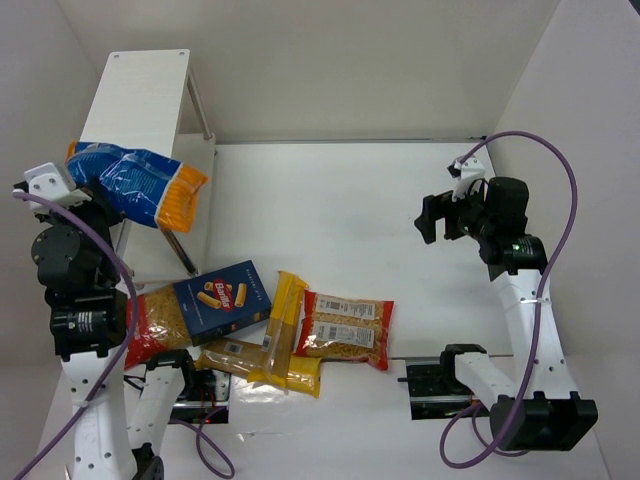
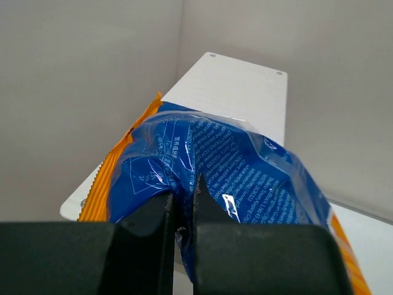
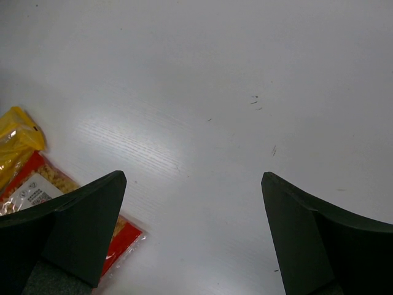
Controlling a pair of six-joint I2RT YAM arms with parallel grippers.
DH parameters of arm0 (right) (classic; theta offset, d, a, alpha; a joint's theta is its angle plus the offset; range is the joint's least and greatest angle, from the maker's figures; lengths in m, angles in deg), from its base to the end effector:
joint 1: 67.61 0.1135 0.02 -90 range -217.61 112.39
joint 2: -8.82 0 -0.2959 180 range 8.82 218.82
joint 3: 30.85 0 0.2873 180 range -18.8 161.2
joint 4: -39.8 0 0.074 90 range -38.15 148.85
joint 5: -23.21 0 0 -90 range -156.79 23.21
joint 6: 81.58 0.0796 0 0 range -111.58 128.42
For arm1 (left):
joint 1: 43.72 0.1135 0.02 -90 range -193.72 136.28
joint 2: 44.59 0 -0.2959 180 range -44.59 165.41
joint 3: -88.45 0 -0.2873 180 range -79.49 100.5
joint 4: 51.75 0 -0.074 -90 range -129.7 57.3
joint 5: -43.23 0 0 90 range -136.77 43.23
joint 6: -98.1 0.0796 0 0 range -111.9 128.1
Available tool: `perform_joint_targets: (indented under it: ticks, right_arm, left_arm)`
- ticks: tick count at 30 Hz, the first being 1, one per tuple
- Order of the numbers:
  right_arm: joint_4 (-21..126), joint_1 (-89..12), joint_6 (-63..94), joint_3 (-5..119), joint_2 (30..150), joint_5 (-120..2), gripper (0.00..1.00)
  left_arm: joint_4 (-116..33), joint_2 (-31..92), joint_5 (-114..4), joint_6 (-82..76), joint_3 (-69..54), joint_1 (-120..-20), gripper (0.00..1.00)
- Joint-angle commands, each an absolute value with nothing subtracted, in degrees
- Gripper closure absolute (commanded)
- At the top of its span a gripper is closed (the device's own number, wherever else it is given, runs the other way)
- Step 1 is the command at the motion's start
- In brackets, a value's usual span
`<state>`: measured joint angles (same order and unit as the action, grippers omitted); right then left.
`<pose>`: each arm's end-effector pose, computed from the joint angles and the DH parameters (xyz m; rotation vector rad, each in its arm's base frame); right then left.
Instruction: Place and organize the pasta boxes and bags onto the shelf
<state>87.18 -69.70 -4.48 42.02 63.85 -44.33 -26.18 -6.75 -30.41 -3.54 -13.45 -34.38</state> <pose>0.2532 0.0212 0.3712 -0.4270 2.0080 0.2464 0.1454 0.0466 0.5188 -0.4763 1.2381 0.1535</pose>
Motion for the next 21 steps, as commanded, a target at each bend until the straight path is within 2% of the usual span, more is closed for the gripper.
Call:
perform_joint_targets:
  ticks: [1,8,16,21]
  right_arm:
    - [86.3,-70.3,-4.0,41.4,63.1,-43.1,0.00]
    - [86.8,-70.9,-4.0,40.9,63.1,-42.6,0.00]
    - [86.8,-71.4,-4.0,40.4,62.5,-42.6,0.00]
    - [86.8,-71.9,-4.0,40.4,62.5,-42.1,0.00]
  left_arm:
    - [-36.1,-5.9,-25.6,2.8,-15.7,-34.1,1.00]
    - [-41.1,-2.9,-24.2,4.8,-17.0,-34.1,1.00]
    - [-41.9,1.5,-20.1,6.9,-11.2,-34.1,1.00]
    - [-42.5,2.0,-18.0,7.6,-11.7,-34.1,1.00]
